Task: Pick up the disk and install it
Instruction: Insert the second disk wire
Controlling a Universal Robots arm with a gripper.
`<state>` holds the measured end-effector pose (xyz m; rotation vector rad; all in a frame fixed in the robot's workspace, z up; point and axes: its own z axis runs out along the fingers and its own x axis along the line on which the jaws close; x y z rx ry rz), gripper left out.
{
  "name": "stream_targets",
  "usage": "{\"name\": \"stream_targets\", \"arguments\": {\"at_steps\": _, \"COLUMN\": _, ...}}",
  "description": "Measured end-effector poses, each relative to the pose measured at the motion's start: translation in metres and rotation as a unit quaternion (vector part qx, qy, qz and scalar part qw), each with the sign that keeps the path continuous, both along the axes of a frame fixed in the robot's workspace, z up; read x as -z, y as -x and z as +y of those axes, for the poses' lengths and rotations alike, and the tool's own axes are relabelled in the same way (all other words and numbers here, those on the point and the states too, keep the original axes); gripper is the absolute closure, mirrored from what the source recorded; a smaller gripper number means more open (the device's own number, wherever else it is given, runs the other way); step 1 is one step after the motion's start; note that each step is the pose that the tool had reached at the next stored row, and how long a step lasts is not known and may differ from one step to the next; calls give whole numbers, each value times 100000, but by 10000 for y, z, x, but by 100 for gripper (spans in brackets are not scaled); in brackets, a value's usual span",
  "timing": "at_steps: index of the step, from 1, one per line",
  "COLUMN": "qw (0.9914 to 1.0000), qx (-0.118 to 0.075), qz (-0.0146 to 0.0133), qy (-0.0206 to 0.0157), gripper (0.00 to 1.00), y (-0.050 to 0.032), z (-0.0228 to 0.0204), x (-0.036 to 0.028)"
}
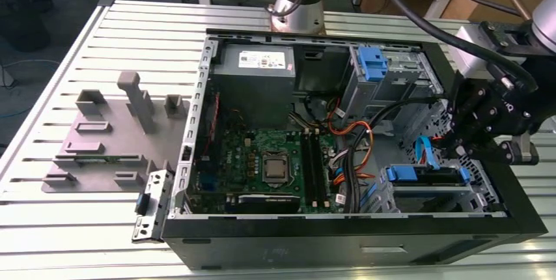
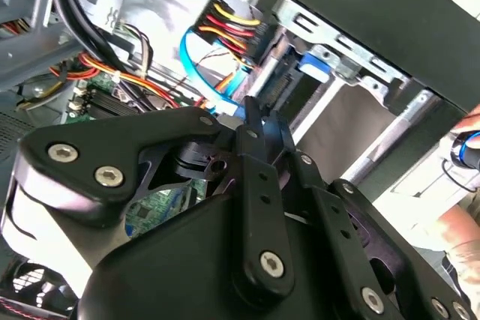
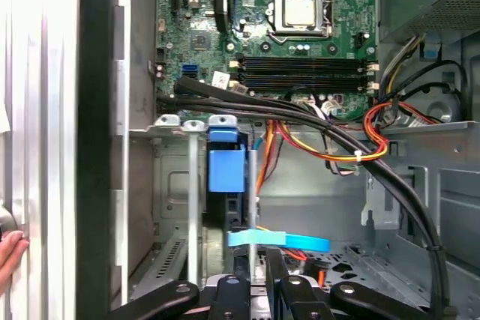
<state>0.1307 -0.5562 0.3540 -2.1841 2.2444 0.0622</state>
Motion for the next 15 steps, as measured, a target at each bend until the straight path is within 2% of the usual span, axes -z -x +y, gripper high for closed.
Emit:
{"name": "stream_targets", "arguments": {"at_steps": 3, "qw": 100000, "qx": -1, "qz": -1, "qy": -2, "gripper": 76, "y": -2, "z": 63, "x": 3}}
{"name": "stream_targets", "arguments": {"at_steps": 6, "qw": 100000, "qx": -10, "qz": 0, "qy": -8, "gripper": 76, "y": -23, "z": 92, "x": 8}}
{"name": "stream_targets", "arguments": {"at_steps": 11, "qw": 100000, "qx": -21, "qz": 24, "qy": -3, "gripper": 76, "y": -108, "z": 109, "x": 13}}
{"name": "stream_targets", "arguments": {"at_steps": 15, "qw": 100000, "qx": -12, "qz": 25, "qy": -3, "gripper": 76, "y": -114, "z": 109, "x": 14}}
